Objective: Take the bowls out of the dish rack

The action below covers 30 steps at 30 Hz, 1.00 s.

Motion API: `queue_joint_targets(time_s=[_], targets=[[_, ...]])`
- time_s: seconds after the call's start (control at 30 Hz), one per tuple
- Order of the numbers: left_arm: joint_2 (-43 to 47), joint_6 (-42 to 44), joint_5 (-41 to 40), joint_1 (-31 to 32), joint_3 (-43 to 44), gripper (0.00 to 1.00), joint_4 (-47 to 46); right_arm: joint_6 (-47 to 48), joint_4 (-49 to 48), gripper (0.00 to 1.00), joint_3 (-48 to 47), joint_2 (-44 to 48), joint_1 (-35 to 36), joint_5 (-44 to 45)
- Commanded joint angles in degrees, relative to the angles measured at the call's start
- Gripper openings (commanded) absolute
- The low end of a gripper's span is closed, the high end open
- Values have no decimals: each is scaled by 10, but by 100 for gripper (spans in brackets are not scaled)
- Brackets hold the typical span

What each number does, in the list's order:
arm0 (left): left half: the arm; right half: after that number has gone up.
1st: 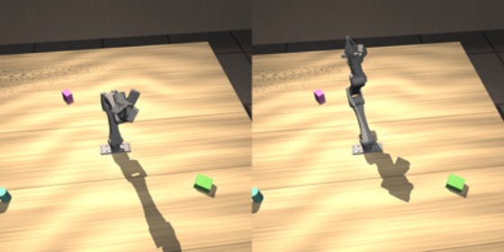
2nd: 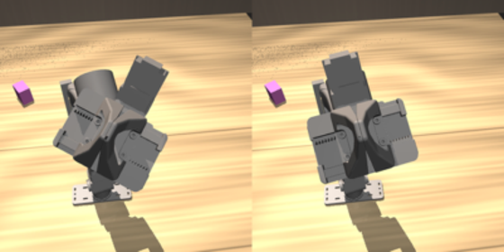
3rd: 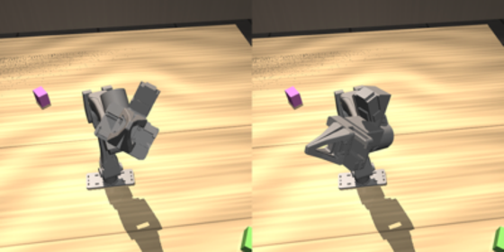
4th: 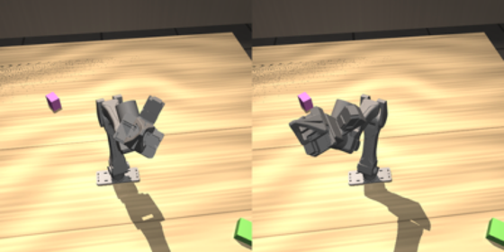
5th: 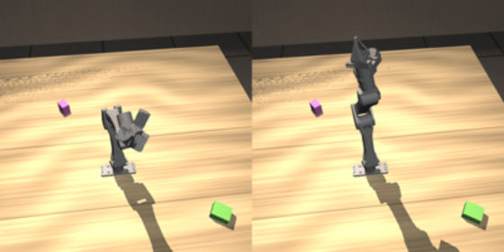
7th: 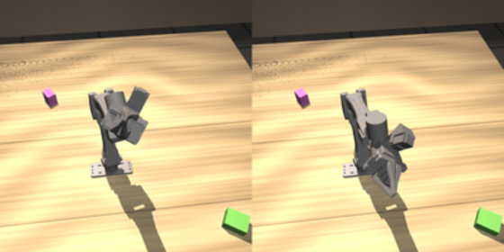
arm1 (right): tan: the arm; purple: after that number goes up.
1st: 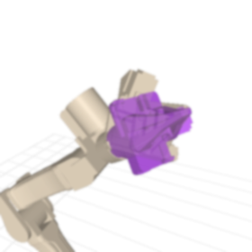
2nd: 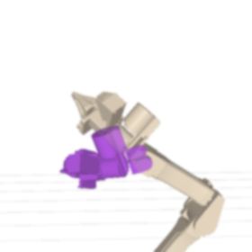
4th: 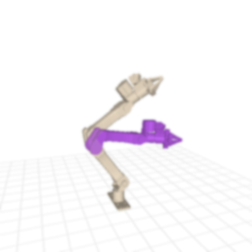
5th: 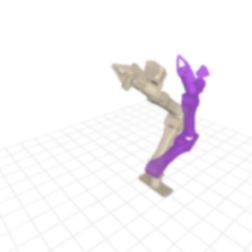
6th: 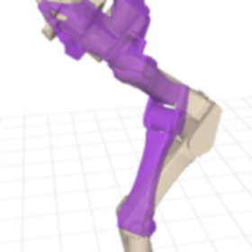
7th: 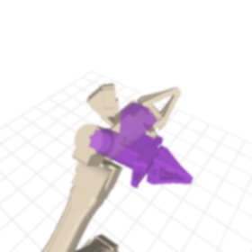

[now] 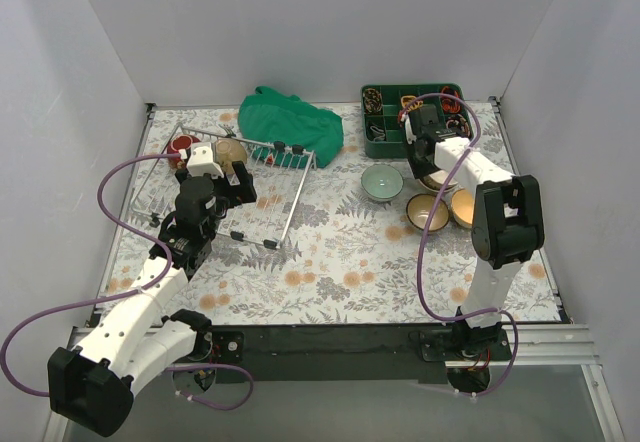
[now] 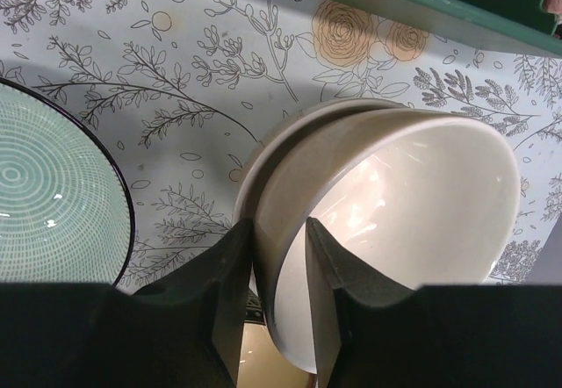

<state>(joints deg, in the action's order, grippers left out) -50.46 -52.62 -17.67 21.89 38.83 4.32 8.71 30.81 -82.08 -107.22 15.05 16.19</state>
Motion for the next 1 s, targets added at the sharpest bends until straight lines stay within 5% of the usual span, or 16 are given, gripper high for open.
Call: queue_joint_targets(time_s=[0.0, 0.47, 0.77, 0.97], targets=[[12, 9, -8, 3, -7, 98, -5, -24, 7, 40, -27, 32, -1, -14], [11, 9, -6, 2, -8, 98, -5, -61, 17, 42, -7, 69, -1, -62], [9, 9, -5, 3, -8, 98, -6, -62, -1, 15, 29, 66, -2, -44], [7, 10, -7, 2, -9, 98, -5, -65, -5, 17, 34, 75, 0, -53]])
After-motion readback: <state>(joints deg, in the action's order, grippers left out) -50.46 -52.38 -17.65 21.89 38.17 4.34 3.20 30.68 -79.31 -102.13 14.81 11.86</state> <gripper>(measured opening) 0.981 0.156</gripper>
